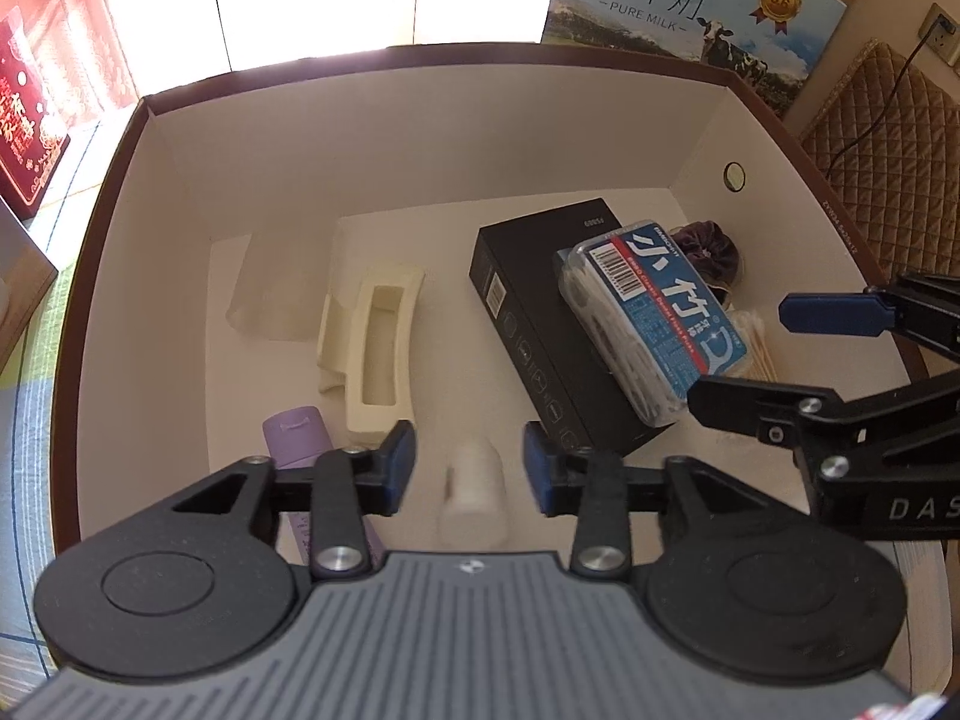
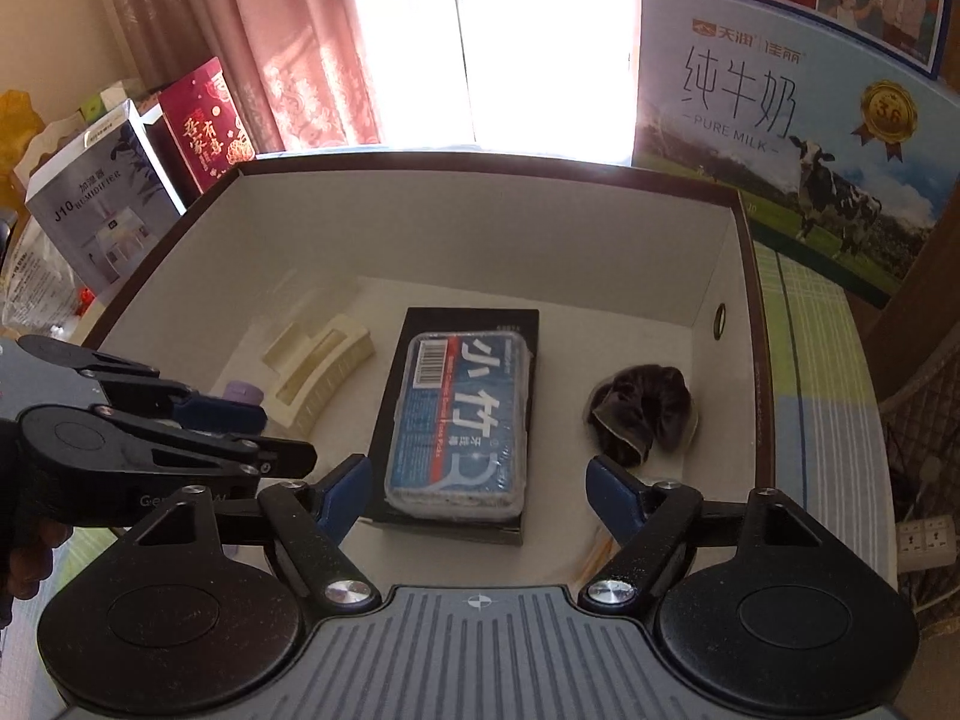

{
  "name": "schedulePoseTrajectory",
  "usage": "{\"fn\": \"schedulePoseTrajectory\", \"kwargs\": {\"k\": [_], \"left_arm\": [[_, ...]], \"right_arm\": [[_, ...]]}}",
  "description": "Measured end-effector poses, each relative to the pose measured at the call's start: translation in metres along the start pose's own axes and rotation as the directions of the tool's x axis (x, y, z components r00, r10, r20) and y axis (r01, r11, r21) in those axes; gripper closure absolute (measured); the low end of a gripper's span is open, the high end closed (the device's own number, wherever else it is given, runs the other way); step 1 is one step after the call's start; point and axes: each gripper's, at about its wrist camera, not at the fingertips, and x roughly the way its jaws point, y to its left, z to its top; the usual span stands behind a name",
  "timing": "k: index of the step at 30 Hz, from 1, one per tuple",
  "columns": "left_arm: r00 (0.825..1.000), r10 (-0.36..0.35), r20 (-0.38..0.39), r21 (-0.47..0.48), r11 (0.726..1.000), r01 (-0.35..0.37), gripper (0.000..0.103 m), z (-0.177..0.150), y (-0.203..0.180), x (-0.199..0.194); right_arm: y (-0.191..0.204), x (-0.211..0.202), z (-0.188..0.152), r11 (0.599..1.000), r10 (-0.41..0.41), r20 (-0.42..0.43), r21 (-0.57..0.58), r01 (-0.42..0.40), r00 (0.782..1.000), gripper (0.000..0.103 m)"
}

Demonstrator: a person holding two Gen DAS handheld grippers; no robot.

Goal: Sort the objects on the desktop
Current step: 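Carry the pill bottle and toothpick box into the brown box and release both, then withdraw both tools from the box back over the table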

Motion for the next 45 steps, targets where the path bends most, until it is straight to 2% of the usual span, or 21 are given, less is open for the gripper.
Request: {"fn": "schedulePoseTrajectory", "kwargs": {"k": [4,8,19,29,37,45], "left_arm": [[1.0,0.005,0.004,0.009,1.0,-0.005,0.049,0.0,-0.001,-0.004],[1.0,0.016,0.011,0.01,1.0,-0.016,0.048,-0.002,0.001,-0.009],[0.998,0.061,0.029,0.006,0.998,-0.061,0.035,-0.009,0.005,-0.033],[0.993,0.095,0.07,-0.007,0.995,-0.095,0.034,-0.02,0.001,-0.07],[0.989,0.087,0.117,-0.016,0.996,-0.086,0.034,-0.036,-0.006,-0.104],[0.983,0.072,0.167,-0.023,0.997,-0.069,0.033,-0.065,-0.012,-0.138]], "right_arm": [[-0.001,-0.005,-0.001,1.0,0.006,-0.003,0.002,-0.006,1.0,0.019],[-0.004,-0.009,-0.002,1.0,0.0,0.009,0.009,0.0,1.0,0.015],[-0.003,-0.023,-0.012,0.999,0.015,0.009,0.036,-0.015,1.0,0.011],[0.001,-0.055,-0.018,0.998,0.017,0.058,0.061,-0.021,0.998,0.008],[0.01,-0.083,-0.029,0.998,0.02,0.095,0.063,-0.026,0.995,0.007],[0.024,-0.116,-0.048,0.999,0.023,0.141,0.044,-0.03,0.99,0.006]]}}
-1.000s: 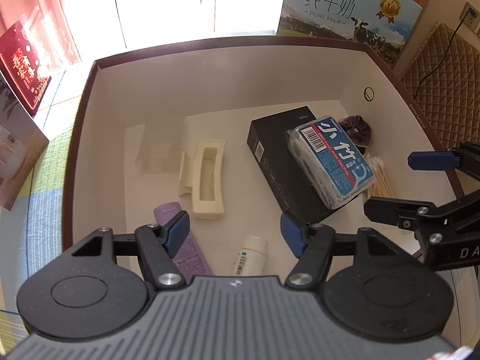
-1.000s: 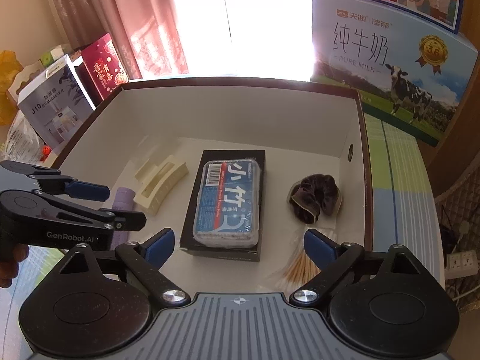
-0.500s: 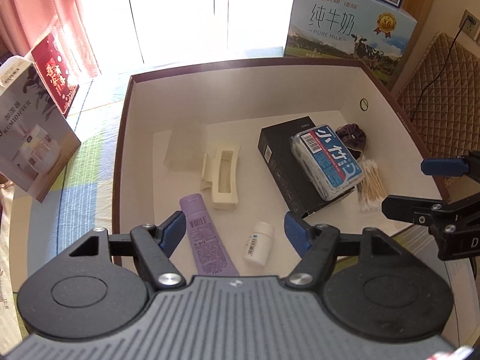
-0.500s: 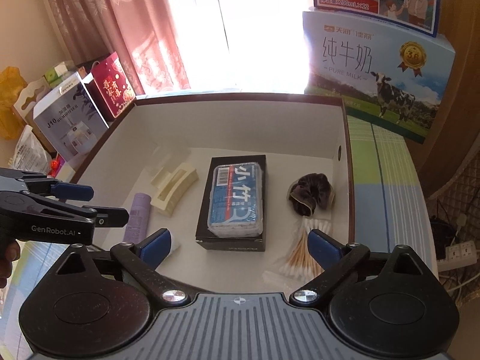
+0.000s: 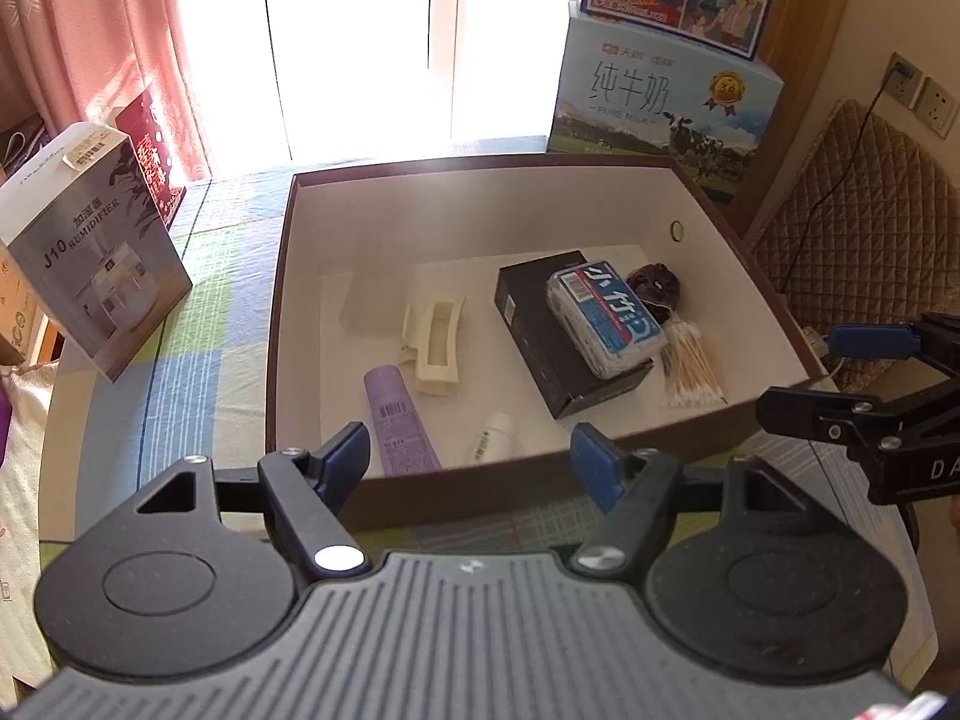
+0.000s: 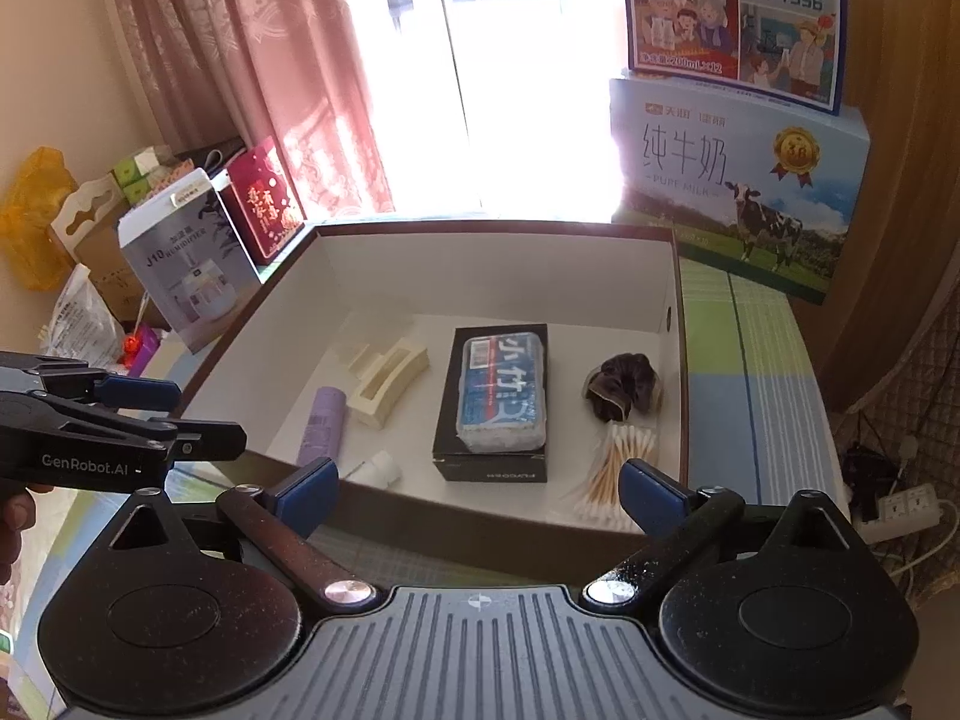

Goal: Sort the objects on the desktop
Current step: 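Withdraw both tools from the box back over the table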

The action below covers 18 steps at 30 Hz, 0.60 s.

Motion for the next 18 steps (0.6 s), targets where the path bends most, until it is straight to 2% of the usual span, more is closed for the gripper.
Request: {"fn": "schedulePoseTrajectory", "kwargs": {"k": [8,18], "left_arm": [[0.998,0.026,0.055,0.018,0.999,-0.027,0.03,-0.027,-0.012,-0.036],[0.998,0.031,0.056,0.022,0.999,-0.032,0.029,-0.064,-0.023,-0.062]], "right_arm": [[0.017,-0.029,-0.019,1.0,0.005,0.032,-0.018,-0.005,0.999,0.004],[0.037,-0.052,-0.053,0.999,0.035,0.023,-0.035,-0.034,0.999,0.004]]}}
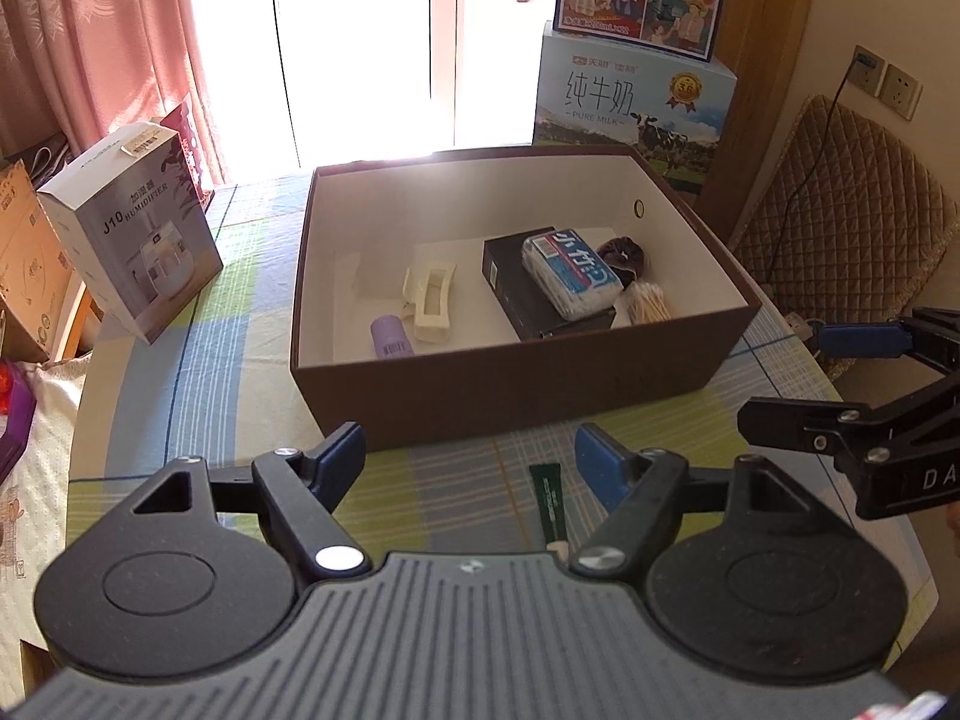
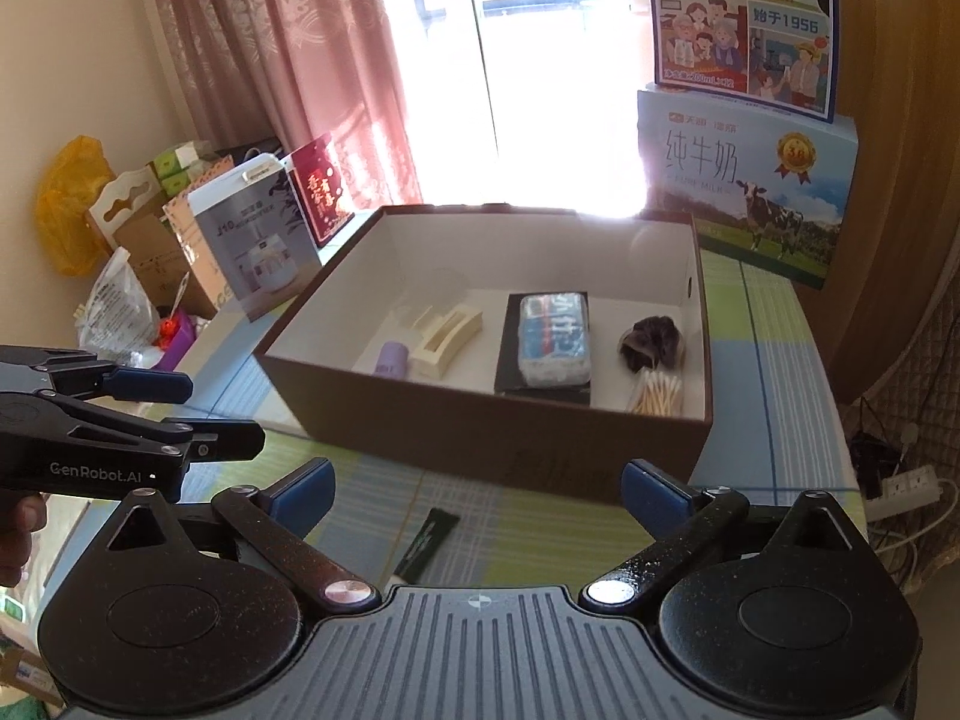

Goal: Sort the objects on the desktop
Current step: 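Withdraw both tools from the box back over the table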

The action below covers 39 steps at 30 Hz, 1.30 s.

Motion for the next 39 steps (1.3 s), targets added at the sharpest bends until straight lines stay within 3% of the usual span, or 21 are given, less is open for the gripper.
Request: {"fn": "schedulePoseTrajectory", "kwargs": {"k": [15,39], "left_arm": [[0.998,0.017,-0.064,0.011,1.0,-0.017,0.029,-0.047,-0.012,-0.012],[0.976,0.032,-0.217,-0.004,0.999,-0.034,0.029,-0.096,-0.014,0.017]], "right_arm": [[0.003,-0.011,-0.042,0.999,0.014,-0.054,0.039,-0.012,0.998,0.003],[0.024,0.022,-0.093,0.998,0.041,-0.225,0.052,-0.03,0.974,0.003]]}}
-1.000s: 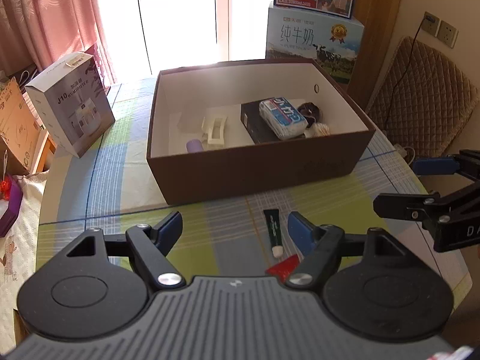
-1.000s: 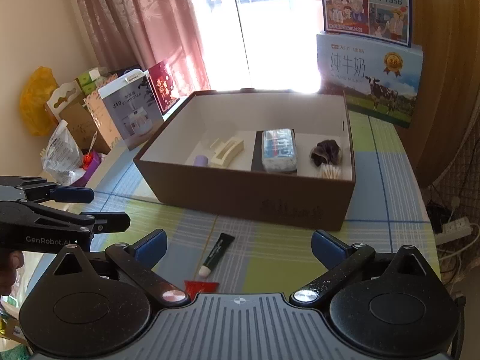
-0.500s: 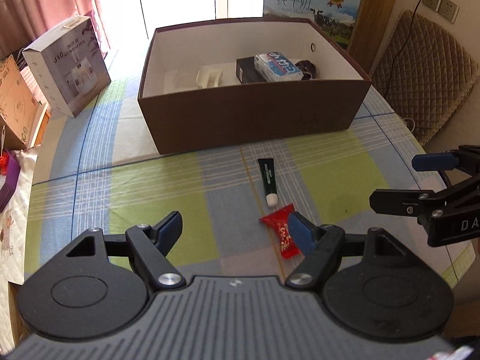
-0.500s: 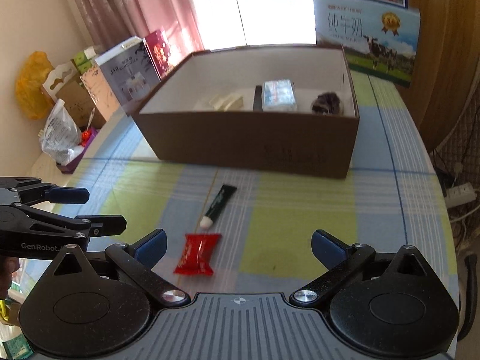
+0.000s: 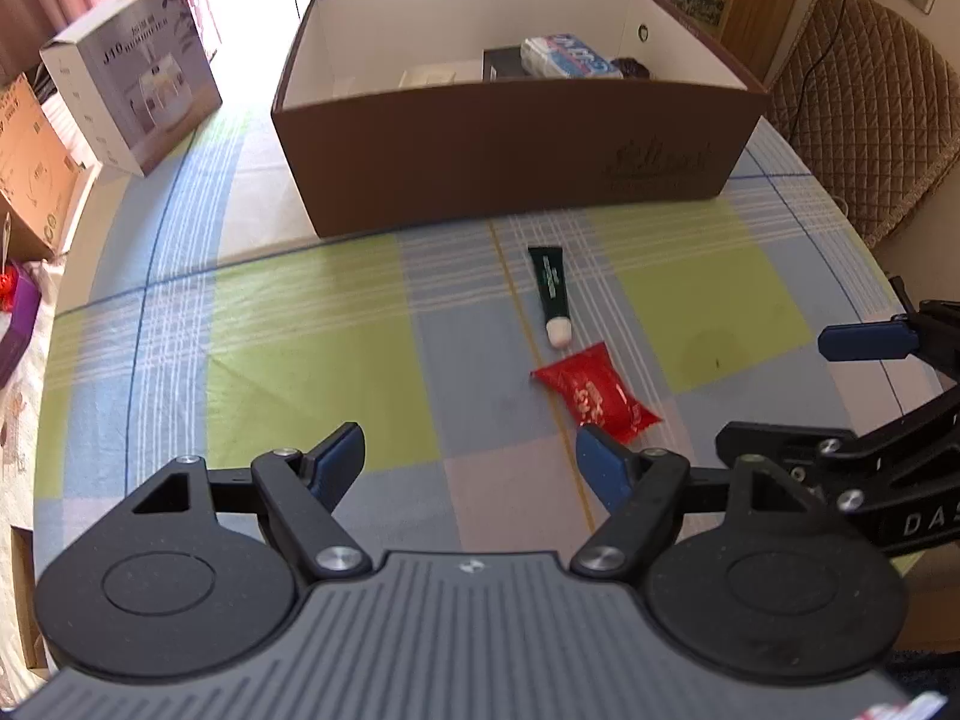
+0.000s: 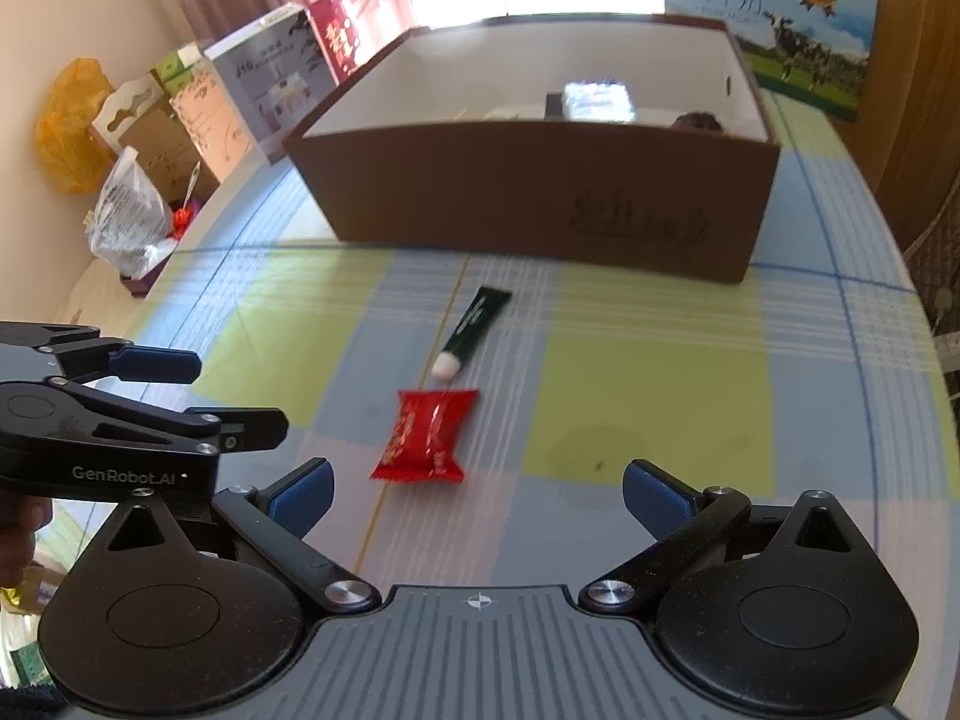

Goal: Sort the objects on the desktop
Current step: 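Withdraw both tools from the box back over the table, then grasp the red candy packet with the right tool while the left tool grasps the green lip gel tube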

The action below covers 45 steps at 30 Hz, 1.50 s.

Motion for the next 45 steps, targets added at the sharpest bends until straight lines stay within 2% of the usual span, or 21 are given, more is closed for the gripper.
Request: {"fn": "schedulePoseTrajectory", "kwargs": {"k": [17,23,36,38,41,45], "left_arm": [[0.998,0.025,-0.051,-0.029,0.999,-0.026,0.029,-0.011,0.018,0.023],[0.998,0.036,-0.058,-0.041,0.998,-0.039,0.029,-0.011,0.028,0.032],[0.997,0.041,-0.071,-0.044,0.998,-0.044,0.029,-0.002,0.045,0.051],[0.997,0.036,-0.075,-0.039,0.998,-0.039,0.029,-0.001,0.046,0.054],[0.996,0.03,-0.079,-0.03,0.999,-0.032,0.029,0.002,0.045,0.059],[0.996,0.013,-0.083,-0.015,1.0,-0.015,0.029,0.006,0.043,0.064]], "right_arm": [[0.012,0.026,-0.007,1.0,-0.008,-0.002,-0.016,0.008,1.0,0.005],[0.02,0.043,-0.007,0.999,0.004,0.003,-0.043,-0.004,1.0,0.027],[0.03,0.08,0.001,0.998,0.004,-0.028,-0.065,-0.006,1.0,0.055],[0.029,0.084,0.001,0.998,0.002,-0.037,-0.069,-0.005,0.999,0.065],[0.026,0.087,0.0,0.997,0.002,-0.061,-0.072,-0.006,0.998,0.071],[0.017,0.083,-0.001,0.997,-0.02,-0.074,-0.072,0.014,0.997,0.072]]}}
